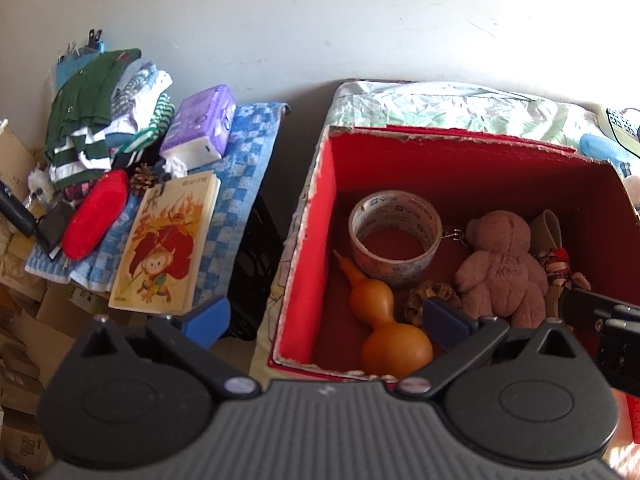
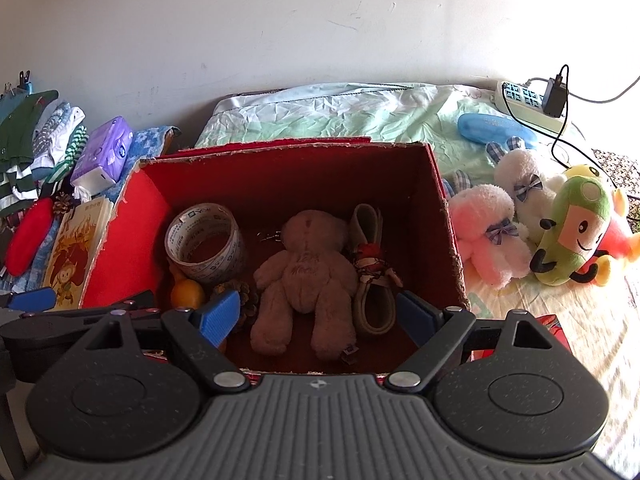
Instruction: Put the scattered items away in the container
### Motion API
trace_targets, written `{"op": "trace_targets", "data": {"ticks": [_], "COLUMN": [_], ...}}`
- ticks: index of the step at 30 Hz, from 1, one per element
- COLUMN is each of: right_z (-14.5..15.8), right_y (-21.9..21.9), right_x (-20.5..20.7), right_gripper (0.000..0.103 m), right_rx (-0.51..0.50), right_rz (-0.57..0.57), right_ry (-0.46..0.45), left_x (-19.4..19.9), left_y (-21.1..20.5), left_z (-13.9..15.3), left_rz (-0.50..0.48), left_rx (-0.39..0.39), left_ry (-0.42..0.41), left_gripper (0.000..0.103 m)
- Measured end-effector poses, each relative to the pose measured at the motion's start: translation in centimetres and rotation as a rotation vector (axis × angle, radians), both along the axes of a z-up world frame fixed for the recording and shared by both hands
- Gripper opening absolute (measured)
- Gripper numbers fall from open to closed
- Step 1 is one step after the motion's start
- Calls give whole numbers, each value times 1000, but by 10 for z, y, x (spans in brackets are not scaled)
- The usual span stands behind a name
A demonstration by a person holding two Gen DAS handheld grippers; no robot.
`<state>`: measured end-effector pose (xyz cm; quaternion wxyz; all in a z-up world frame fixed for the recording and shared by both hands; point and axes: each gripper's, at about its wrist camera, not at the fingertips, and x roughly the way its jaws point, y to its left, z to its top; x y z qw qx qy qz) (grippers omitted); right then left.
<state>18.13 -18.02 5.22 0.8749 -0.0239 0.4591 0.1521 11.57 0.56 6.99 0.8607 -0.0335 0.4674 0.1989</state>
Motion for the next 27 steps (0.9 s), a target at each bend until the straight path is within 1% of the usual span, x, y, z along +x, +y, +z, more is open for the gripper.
{"op": "trace_targets", "data": {"ticks": [4, 6, 9, 12, 27], "right_z": [-2, -3, -5, -6, -8], "right_y": [-3, -5, -7, -6, -7], "right_x": [4, 5, 6, 5, 3], "right_gripper": [87, 87, 86, 86, 76], "right_rx": [1, 5, 22, 24, 35], "right_rz": [-19, -28, -22, -10, 11], "right_ry": [-5, -3, 12, 9, 0], "left_x": [2, 2, 2, 3, -2], "left_y": [-1, 0, -1, -3, -9], "left_z": [-2, -2, -2, -3, -2], "left_rz": [8, 11, 15, 18, 21], "left_rx": [16, 11, 16, 26, 44], "left_ry": [1, 0, 2, 4, -1], "left_gripper": [103, 103, 103, 103, 103]}}
